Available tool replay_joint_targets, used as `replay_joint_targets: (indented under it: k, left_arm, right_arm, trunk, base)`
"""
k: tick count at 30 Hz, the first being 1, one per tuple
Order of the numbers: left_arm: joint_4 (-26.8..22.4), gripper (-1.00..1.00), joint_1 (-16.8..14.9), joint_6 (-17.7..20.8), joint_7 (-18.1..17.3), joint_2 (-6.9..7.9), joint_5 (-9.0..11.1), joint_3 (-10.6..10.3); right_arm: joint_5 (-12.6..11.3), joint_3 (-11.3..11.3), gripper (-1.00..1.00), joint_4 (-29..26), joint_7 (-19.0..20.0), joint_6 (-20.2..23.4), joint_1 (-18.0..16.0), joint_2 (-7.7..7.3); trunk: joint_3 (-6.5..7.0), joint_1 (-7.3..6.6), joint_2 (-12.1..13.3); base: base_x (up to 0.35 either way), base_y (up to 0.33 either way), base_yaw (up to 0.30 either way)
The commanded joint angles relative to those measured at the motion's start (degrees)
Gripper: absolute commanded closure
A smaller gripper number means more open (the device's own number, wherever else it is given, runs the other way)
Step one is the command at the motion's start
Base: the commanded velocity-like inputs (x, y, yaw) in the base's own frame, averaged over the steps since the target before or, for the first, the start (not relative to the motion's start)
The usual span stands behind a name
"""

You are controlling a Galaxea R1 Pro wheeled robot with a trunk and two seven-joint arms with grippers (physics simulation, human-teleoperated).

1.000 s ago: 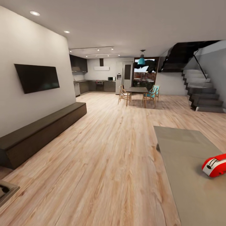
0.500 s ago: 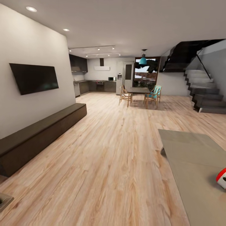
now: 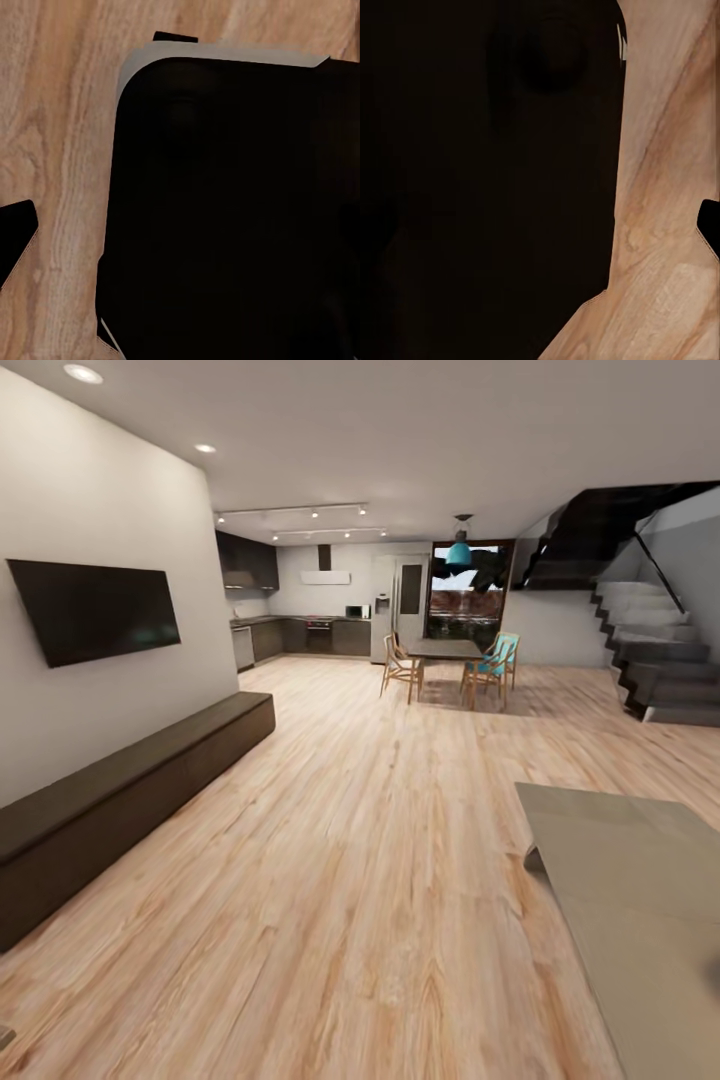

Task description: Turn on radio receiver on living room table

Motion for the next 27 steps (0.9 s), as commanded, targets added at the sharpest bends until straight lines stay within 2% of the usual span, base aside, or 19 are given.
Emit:
replay_joint_targets:
  k: [1, 7, 15, 27]
  left_arm:
    - [0.00, -1.00, 0.00, 0.00, 0.00, 0.00, 0.00, 0.00]
    - [0.00, -1.00, 0.00, 0.00, 0.00, 0.00, 0.00, 0.00]
    - [-0.01, -1.00, 0.00, 0.00, 0.00, 0.00, 0.00, 0.00]
    - [-0.01, -1.00, 0.00, 0.00, 0.00, 0.00, 0.00, 0.00]
  right_arm:
    - [0.04, 0.01, -1.00, 0.00, 0.00, 0.00, 0.00, 0.01]
    - [0.08, -0.06, -1.00, 0.00, 0.00, -0.06, 0.00, 0.01]
    - [0.26, 0.02, -1.00, 0.00, 0.00, -0.58, 0.00, 0.07]
    - [0.29, 0.20, -1.00, 0.00, 0.00, -0.62, 0.00, 0.08]
  trunk:
    - [0.00, 0.00, 0.00]
    - [0.00, 0.00, 0.00]
    - [0.00, 0.00, 0.00]
    - [0.00, 0.00, 0.00]
  base:
    - [0.326, 0.002, 0.000]
    - [0.326, 0.001, -0.025]
    - [0.327, 0.000, -0.221]
    - [0.327, 0.000, -0.007]
